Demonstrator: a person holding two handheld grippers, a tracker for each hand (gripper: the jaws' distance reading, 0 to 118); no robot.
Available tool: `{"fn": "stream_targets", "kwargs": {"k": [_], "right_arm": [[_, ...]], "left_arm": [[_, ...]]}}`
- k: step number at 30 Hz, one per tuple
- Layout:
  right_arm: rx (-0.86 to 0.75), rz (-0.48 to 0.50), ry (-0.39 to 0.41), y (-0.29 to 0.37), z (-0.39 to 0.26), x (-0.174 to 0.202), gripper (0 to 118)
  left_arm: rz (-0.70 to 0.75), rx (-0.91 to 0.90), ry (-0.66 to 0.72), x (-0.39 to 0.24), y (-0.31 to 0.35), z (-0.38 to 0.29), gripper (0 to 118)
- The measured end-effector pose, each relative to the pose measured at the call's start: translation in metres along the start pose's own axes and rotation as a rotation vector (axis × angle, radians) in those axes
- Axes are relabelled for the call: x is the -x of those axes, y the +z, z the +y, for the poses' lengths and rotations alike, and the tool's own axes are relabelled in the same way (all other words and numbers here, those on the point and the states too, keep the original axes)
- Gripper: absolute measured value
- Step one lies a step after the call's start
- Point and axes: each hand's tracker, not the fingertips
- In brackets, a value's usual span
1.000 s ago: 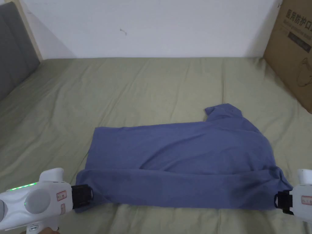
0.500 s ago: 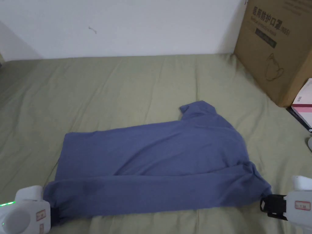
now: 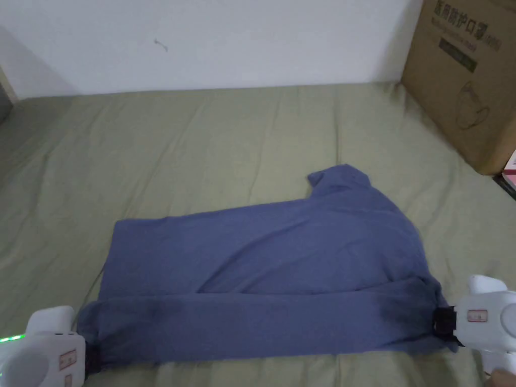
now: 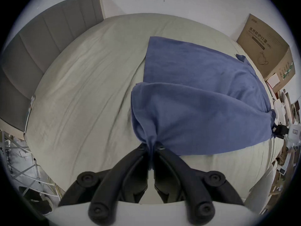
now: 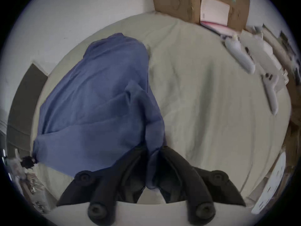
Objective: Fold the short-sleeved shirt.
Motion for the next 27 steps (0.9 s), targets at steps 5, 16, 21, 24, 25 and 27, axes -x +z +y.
{"fn": "stream_targets", "kwargs": {"k": [5,16,21,24,25,27], "right_arm": [[-0.032,0.036,-0.060,0.042,-0.002,-0.008,10],[0.051,0.006,-0.018,0.050,-0.049,-0.049,10],[0.074,-0.018,-0.008,0.000,-0.099,-0.085,31],[0.038,-0.093,0.097,0.030,-0.090,-0.060,95],[0.010,-0.086,0.095,0.033,-0.084,-0.060,94],[-0.020,-0.048,0.079,0.040,-0.072,-0.049,94]], "left_arm": [[-0.026,-0.012,-0.013,0.008,0.015,0.002,4],[0.064,0.047,-0.114,0.014,0.036,-0.065,4],[0.119,0.064,-0.108,0.011,0.031,-0.076,37],[0.159,0.021,-0.122,0.011,0.042,-0.067,93],[0.137,-0.026,-0.109,0.011,0.051,-0.062,91],[0.113,-0.074,-0.057,0.009,0.064,-0.048,91]]}}
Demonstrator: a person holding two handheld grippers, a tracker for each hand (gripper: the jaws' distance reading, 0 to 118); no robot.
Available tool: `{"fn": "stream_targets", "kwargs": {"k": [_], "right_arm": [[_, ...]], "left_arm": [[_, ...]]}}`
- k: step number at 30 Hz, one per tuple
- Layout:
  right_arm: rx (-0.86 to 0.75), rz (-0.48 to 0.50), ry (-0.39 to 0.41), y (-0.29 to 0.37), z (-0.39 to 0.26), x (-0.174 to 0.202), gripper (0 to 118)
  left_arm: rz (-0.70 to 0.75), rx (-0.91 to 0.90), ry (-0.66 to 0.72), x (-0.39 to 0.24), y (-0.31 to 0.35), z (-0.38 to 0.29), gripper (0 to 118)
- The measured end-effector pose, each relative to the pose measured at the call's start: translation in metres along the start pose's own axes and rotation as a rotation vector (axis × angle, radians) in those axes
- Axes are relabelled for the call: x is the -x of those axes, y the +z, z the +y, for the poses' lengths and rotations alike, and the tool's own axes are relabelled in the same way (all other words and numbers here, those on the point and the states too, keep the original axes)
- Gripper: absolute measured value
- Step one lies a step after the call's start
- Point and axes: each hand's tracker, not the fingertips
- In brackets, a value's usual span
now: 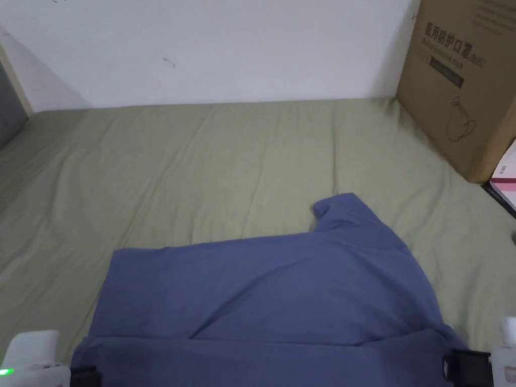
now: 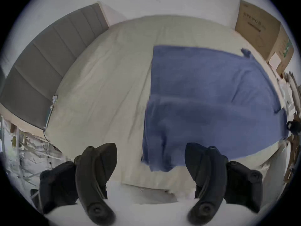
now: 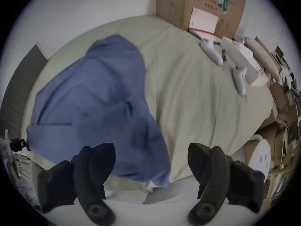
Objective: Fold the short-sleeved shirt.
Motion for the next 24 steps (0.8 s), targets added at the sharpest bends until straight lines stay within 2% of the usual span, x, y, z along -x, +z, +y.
{"fn": "stream_targets", "kwargs": {"k": [1,2,3,4,5,6,7,9,10,12,13,16,21,22,24], "right_arm": [[-0.032,0.033,-0.017,0.004,0.010,0.004,93],[-0.051,0.062,-0.022,0.006,0.016,0.008,89],[-0.075,0.083,-0.021,0.055,0.026,0.046,77],[-0.097,0.096,-0.015,0.068,0.033,0.064,51],[-0.098,0.092,-0.003,0.070,0.036,0.074,32],[-0.104,0.083,0.000,0.070,0.039,0.087,16],[-0.116,0.071,0.012,0.060,0.052,0.078,4],[-0.111,0.051,0.011,0.052,0.058,0.092,0],[-0.090,0.065,-0.007,0.047,0.061,0.096,0],[-0.056,0.147,-0.065,0.029,0.075,0.080,0],[-0.043,0.158,-0.067,0.026,0.080,0.084,0],[-0.050,0.112,-0.032,0.007,0.102,0.079,0],[-0.035,0.116,-0.010,-0.031,0.168,0.074,2],[-0.043,0.100,0.018,-0.042,0.190,0.075,20],[-0.062,0.054,0.068,-0.066,0.216,0.074,73]], "left_arm": [[-0.032,-0.029,0.019,-0.001,0.009,0.006,88],[-0.073,-0.055,0.038,-0.001,0.013,0.012,77],[-0.129,-0.075,0.053,-0.003,0.015,0.018,54],[-0.163,-0.081,0.061,-0.005,0.015,0.025,12],[-0.169,-0.086,0.077,-0.009,0.013,0.028,1],[-0.154,-0.083,0.081,-0.014,0.009,0.033,1],[-0.140,-0.092,0.066,-0.020,0.004,0.034,1],[-0.124,-0.075,0.039,-0.032,-0.003,0.038,1],[-0.129,-0.075,0.024,-0.036,-0.007,0.038,1],[-0.138,-0.053,0.022,-0.040,-0.015,0.041,1],[-0.136,-0.045,0.020,-0.042,-0.019,0.043,1],[-0.119,-0.026,0.011,-0.046,-0.030,0.050,1],[-0.107,-0.001,0.025,-0.057,-0.049,0.070,1],[-0.110,0.007,0.023,-0.060,-0.053,0.074,1],[-0.113,0.019,0.016,-0.066,-0.061,0.080,1]]}}
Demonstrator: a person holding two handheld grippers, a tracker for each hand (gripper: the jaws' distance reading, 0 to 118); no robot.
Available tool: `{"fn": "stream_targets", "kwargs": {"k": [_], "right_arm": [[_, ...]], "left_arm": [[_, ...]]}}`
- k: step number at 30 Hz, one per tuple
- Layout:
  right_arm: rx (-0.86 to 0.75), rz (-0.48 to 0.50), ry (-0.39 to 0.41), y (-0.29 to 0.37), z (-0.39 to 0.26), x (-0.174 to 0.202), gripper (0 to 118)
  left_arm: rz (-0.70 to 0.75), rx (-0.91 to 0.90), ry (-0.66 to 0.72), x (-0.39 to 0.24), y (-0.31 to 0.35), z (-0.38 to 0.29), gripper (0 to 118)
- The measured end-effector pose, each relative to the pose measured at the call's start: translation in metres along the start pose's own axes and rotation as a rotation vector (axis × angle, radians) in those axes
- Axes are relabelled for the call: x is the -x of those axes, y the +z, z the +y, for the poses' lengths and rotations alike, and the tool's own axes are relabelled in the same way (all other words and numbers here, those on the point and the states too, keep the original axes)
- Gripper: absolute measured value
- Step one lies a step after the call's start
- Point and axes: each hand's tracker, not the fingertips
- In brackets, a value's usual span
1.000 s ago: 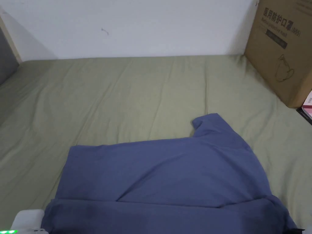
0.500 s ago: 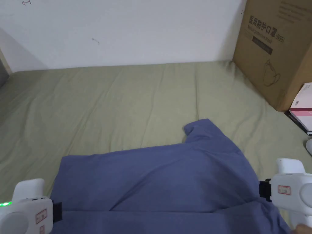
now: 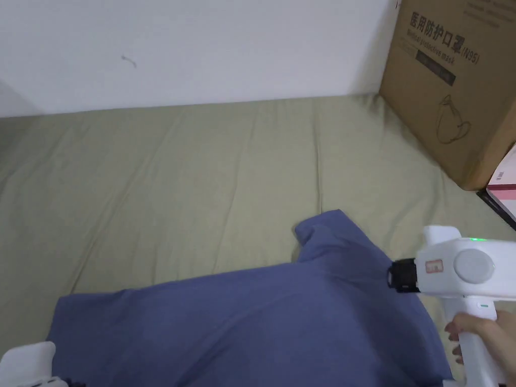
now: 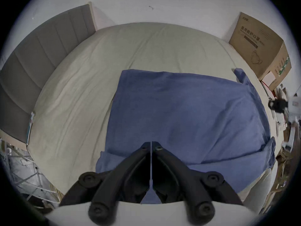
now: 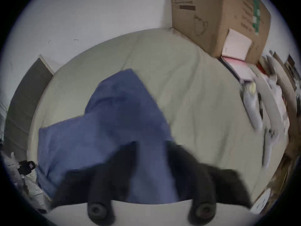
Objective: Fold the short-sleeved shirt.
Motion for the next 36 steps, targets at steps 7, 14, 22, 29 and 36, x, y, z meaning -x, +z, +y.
{"fn": "stream_targets", "kwargs": {"k": [7,14,22,29,36], "right_arm": [[0.091,0.000,-0.035,-0.083,0.053,-0.013,82],[0.118,0.017,0.008,-0.101,0.044,-0.008,52],[0.094,0.065,-0.059,-0.082,0.049,-0.013,1],[0.093,0.066,-0.022,-0.076,0.052,-0.005,1],[0.111,0.059,-0.006,-0.083,0.051,-0.006,1]], "left_arm": [[0.040,0.056,-0.016,-0.005,-0.035,0.017,1],[0.052,0.076,-0.010,0.002,-0.038,0.017,1],[0.061,0.076,0.023,0.015,-0.032,0.014,1],[0.037,0.058,0.019,0.028,-0.044,0.047,13],[0.006,0.060,0.149,0.049,-0.093,0.141,96]]}}
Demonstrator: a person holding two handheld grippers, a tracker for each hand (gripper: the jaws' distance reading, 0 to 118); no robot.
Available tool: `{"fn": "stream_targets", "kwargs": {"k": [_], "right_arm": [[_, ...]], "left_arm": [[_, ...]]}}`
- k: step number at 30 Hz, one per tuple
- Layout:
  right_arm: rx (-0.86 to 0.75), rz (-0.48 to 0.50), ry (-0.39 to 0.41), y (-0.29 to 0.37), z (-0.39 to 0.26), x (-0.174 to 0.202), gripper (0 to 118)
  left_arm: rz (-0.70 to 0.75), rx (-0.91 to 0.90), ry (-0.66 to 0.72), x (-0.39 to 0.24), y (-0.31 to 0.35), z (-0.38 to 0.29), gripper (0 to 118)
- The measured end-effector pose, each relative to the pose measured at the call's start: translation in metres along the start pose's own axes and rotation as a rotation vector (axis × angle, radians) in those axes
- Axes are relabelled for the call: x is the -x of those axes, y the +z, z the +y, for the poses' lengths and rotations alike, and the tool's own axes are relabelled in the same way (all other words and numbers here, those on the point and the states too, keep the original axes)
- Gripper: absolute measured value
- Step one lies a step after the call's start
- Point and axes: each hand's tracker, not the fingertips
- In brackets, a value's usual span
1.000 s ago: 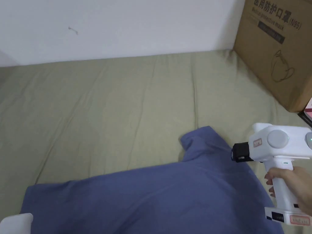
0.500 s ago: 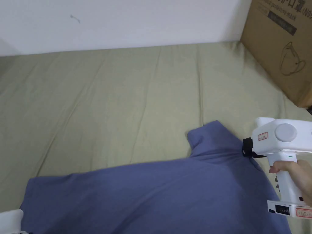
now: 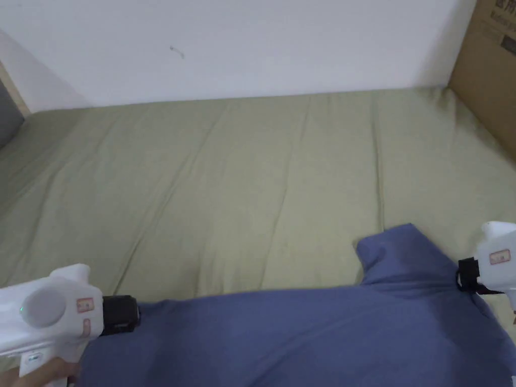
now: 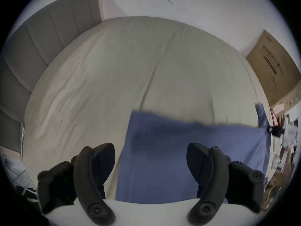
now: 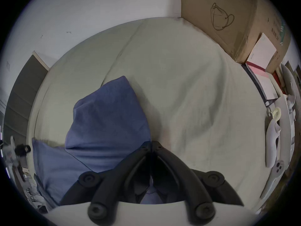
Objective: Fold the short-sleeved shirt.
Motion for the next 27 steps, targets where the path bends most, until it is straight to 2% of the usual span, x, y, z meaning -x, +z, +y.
{"fn": "stream_targets", "kwargs": {"k": [2,4,5,6,7,8,9,10,11,12,13,19,23,27], "right_arm": [[0.007,-0.001,0.004,-0.003,0.000,0.000,1],[0.010,-0.001,0.000,-0.004,-0.001,0.000,1],[0.010,-0.001,-0.001,-0.005,-0.001,0.000,1],[0.011,-0.001,-0.004,-0.006,-0.001,0.000,1],[0.014,-0.001,-0.008,-0.008,-0.001,-0.001,1],[0.014,-0.003,-0.010,-0.009,-0.001,0.000,1],[0.018,-0.007,-0.011,-0.009,-0.001,0.001,1],[0.020,-0.013,-0.011,-0.009,-0.001,0.002,1],[0.021,-0.022,-0.003,-0.006,-0.001,0.005,1],[0.019,-0.030,0.006,-0.002,0.000,0.008,1],[0.019,-0.036,0.004,0.001,0.000,0.009,1],[-0.021,-0.042,-0.002,0.049,-0.007,0.005,1],[-0.065,-0.021,-0.033,0.090,-0.022,-0.002,1],[-0.100,-0.026,-0.011,0.138,-0.060,-0.004,1]], "left_arm": [[-0.001,-0.005,-0.022,-0.005,-0.010,0.016,96],[0.084,0.014,-0.076,-0.009,-0.028,0.028,95],[0.116,0.031,-0.087,-0.011,-0.035,0.029,89],[0.126,0.063,-0.101,-0.012,-0.044,0.029,72],[0.112,0.089,-0.088,-0.012,-0.050,0.025,66],[0.038,0.108,-0.085,-0.013,-0.052,0.021,61],[0.115,0.054,-0.125,-0.014,-0.047,0.022,42],[0.097,0.054,-0.129,-0.019,-0.040,0.021,25],[0.094,0.043,-0.167,-0.025,-0.033,0.020,14],[0.126,0.025,-0.220,-0.030,-0.030,0.018,14],[0.103,0.026,-0.224,-0.035,-0.027,0.015,1],[0.114,-0.014,-0.253,-0.034,0.003,0.003,1],[0.080,-0.093,-0.234,-0.025,0.059,-0.005,1],[0.054,-0.167,-0.252,-0.013,0.117,-0.034,1]]}}
